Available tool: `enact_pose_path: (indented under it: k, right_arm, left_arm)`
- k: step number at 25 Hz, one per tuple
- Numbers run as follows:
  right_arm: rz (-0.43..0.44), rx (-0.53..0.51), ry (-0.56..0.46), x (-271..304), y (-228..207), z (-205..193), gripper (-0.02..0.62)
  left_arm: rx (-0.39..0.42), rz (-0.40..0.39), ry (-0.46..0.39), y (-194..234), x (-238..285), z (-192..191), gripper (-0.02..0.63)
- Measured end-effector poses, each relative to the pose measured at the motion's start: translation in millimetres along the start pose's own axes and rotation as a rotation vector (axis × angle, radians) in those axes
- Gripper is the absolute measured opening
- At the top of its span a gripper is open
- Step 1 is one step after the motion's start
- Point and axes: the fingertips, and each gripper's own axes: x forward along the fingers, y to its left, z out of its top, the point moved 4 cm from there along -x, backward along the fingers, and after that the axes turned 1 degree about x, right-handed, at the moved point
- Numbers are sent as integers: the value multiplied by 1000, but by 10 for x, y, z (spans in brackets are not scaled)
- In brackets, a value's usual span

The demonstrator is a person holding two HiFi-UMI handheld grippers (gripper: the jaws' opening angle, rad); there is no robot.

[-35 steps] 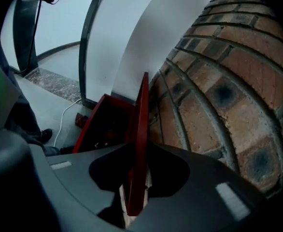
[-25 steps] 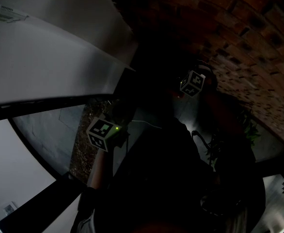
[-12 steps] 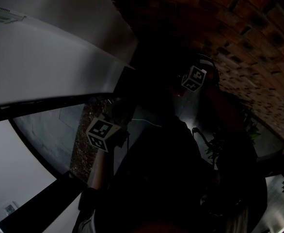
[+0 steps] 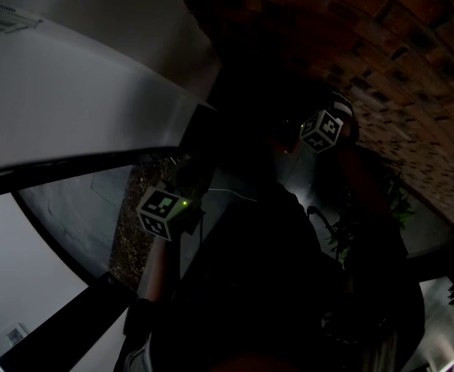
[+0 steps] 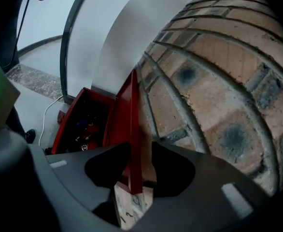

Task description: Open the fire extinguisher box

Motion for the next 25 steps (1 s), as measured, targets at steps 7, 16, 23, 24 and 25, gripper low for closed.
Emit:
enact_pose_path:
  k: [7,16,23,24,25]
  right_arm:
    - [6,1,26,-27,1,3,123]
    - [3,-8,51,3,39,-2,71]
    - [34,57,12,-202,-8,163,146]
    - [34,54,4,-238,-17,185,149]
    - [34,52,-2,-267,-28,201,150]
  left_arm:
    - [23,-23,-9,-6,24,49,2]
    - [7,0,-6,94,-99,-27,2]
    - [6,-12,-21,94,-101,-28,2]
    - [6,-17,-22,79,-89,-37,2]
    - [7,-22,-24,61,-77,-43,2]
